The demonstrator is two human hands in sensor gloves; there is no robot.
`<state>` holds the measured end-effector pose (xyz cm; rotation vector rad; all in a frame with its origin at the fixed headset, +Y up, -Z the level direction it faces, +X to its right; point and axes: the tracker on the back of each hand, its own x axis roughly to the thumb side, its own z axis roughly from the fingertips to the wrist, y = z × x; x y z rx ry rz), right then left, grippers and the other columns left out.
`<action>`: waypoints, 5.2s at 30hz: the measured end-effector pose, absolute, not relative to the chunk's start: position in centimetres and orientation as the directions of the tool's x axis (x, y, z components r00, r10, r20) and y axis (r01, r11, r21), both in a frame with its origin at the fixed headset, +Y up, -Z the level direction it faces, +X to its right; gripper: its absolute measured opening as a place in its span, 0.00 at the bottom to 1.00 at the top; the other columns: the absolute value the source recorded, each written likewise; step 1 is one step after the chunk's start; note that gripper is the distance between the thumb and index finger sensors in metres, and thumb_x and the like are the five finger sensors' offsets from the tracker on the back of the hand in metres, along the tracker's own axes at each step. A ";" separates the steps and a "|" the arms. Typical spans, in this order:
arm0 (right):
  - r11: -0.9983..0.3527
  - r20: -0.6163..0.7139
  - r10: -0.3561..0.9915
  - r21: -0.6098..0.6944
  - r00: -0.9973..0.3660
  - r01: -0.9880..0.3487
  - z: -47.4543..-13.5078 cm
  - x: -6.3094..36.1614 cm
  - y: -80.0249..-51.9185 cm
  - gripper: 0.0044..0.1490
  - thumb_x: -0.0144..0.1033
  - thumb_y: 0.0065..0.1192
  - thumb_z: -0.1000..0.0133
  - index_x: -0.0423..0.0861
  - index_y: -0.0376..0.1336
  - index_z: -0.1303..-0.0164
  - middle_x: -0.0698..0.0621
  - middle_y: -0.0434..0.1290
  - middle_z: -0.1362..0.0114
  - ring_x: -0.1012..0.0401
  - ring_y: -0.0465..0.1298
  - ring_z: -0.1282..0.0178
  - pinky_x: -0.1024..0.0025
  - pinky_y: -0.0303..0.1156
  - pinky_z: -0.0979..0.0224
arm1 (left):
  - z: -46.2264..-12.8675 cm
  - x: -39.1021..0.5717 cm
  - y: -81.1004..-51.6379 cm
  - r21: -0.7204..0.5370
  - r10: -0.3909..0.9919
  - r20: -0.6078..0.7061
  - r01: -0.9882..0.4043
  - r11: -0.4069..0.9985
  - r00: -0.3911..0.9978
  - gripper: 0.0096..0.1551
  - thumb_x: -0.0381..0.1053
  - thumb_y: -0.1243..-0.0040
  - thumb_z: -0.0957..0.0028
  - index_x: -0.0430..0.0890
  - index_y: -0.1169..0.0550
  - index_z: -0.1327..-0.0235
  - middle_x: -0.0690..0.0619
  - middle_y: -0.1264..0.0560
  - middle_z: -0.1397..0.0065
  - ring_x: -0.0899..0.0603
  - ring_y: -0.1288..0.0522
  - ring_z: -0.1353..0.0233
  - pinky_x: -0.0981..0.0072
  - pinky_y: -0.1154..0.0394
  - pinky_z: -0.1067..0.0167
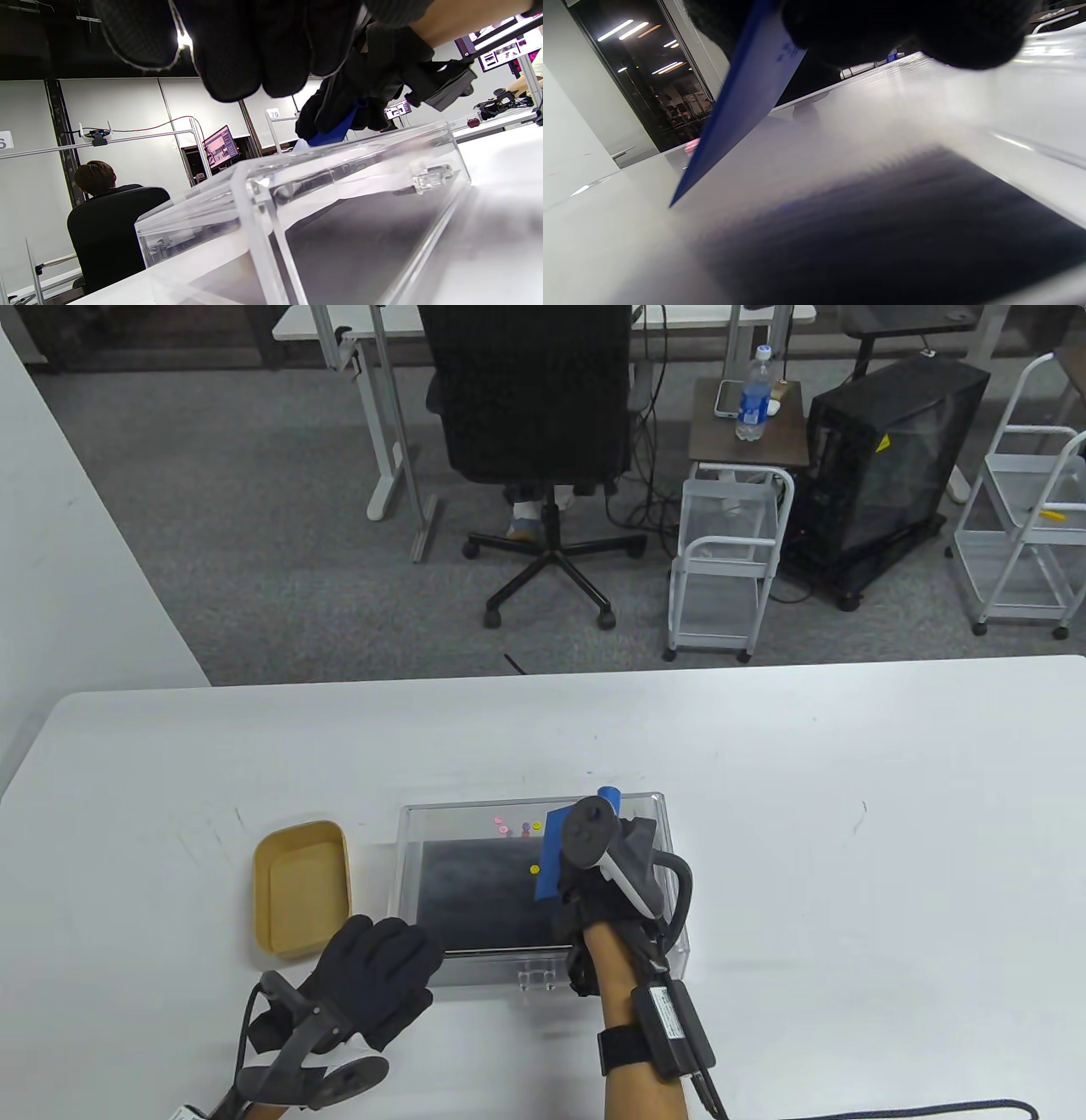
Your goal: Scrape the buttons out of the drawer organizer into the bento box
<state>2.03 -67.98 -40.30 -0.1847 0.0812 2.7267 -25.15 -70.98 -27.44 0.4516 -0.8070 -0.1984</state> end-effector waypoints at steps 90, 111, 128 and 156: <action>-0.855 0.053 0.519 0.011 -0.853 -0.519 -39.5 -9.2 -67.9 0.29 0.38 0.63 0.42 0.54 0.59 0.29 0.32 0.64 0.31 0.64 0.77 0.65 0.63 0.81 0.57 | -29.5 -28.2 -70.5 0.438 -0.266 0.581 -0.019 0.899 0.769 0.29 0.61 0.56 0.41 0.54 0.26 0.29 0.54 0.23 0.28 0.43 0.20 0.30 0.41 0.27 0.31; -0.833 0.082 0.548 -0.040 -0.833 -0.552 -38.3 -9.4 -67.2 0.29 0.38 0.63 0.42 0.54 0.58 0.29 0.32 0.64 0.31 0.64 0.77 0.65 0.63 0.81 0.57 | -34.9 -34.5 -71.8 0.302 -0.226 0.172 0.167 0.939 0.959 0.29 0.62 0.50 0.43 0.50 0.29 0.32 0.52 0.23 0.33 0.44 0.20 0.35 0.41 0.26 0.33; -0.812 0.065 0.576 -0.069 -0.815 -0.579 -38.2 -8.3 -66.9 0.30 0.38 0.63 0.42 0.54 0.58 0.29 0.32 0.64 0.31 0.64 0.77 0.65 0.63 0.81 0.57 | -38.6 -41.3 -76.7 -0.185 0.053 -0.291 -0.110 0.977 0.955 0.37 0.67 0.63 0.38 0.41 0.29 0.31 0.46 0.24 0.37 0.39 0.19 0.39 0.39 0.26 0.37; -0.718 0.008 0.689 0.140 -0.725 -0.681 -39.0 -7.5 -68.6 0.50 0.29 0.57 0.40 0.37 0.31 0.22 0.17 0.47 0.25 0.55 0.73 0.50 0.60 0.79 0.49 | -38.1 -40.1 -74.2 0.044 0.180 -0.181 -0.175 0.984 0.967 0.21 0.63 0.54 0.38 0.50 0.19 0.53 0.56 0.18 0.55 0.48 0.14 0.54 0.48 0.20 0.45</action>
